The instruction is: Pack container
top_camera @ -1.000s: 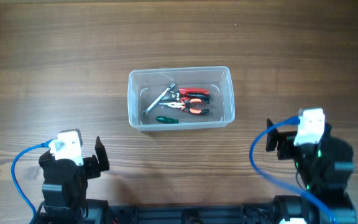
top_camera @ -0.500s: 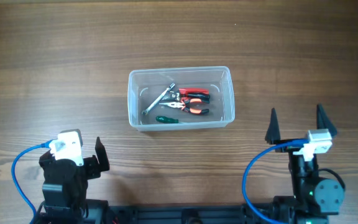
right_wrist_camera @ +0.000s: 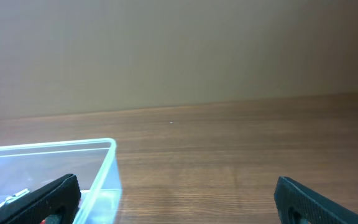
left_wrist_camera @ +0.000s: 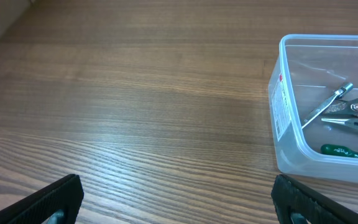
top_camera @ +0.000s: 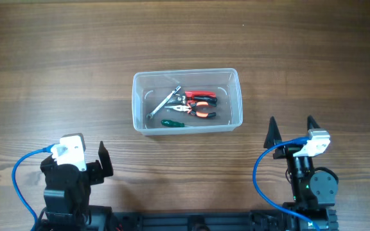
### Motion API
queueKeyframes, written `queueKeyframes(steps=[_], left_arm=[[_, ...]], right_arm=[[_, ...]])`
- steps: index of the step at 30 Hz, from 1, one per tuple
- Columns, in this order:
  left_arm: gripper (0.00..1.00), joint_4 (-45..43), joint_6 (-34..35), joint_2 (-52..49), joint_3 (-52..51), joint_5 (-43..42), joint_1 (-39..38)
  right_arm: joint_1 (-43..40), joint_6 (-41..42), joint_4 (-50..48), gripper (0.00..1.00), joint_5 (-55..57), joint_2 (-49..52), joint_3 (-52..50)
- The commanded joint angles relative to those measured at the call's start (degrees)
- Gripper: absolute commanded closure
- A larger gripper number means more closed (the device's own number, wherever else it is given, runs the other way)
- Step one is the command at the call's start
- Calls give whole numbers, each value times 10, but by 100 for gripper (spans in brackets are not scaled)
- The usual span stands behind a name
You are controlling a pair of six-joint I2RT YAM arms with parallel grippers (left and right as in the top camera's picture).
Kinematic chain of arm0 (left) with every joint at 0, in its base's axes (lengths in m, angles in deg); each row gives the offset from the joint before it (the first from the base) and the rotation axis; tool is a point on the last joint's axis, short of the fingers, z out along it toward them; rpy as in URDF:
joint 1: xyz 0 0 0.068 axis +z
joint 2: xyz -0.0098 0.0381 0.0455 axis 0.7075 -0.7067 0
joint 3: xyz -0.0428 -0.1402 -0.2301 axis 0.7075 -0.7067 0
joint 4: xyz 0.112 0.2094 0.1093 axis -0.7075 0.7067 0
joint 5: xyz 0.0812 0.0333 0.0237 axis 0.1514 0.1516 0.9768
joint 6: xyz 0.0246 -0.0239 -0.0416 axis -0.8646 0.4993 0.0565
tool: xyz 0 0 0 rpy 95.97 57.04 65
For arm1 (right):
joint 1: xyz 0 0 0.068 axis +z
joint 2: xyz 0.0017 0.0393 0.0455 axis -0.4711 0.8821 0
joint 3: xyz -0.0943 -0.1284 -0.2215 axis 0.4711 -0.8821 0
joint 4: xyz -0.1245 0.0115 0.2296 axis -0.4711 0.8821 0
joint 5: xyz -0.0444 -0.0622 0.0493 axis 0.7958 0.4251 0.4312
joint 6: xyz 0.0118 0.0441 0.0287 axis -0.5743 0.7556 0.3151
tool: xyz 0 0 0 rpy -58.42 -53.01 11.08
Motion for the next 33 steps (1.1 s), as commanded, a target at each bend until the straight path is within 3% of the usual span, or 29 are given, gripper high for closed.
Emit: queueKeyframes(steps=[1, 22, 28, 30, 33], left_arm=[[0, -2, 5, 4, -1, 3, -2], [0, -3, 2, 9, -1, 4, -2], [0, -9, 33, 161, -19, -74, -2], [0, -45, 73, 157, -48, -75, -2], [0, -228, 143, 159, -144, -82, 2]], right_arm=[[3, 50, -4, 0, -36, -8, 0], [3, 50, -4, 0, -34, -8, 0], [3, 51, -4, 0, -34, -8, 0], [3, 50, -4, 0, -34, -8, 0], [3, 51, -4, 0, -34, -8, 0]])
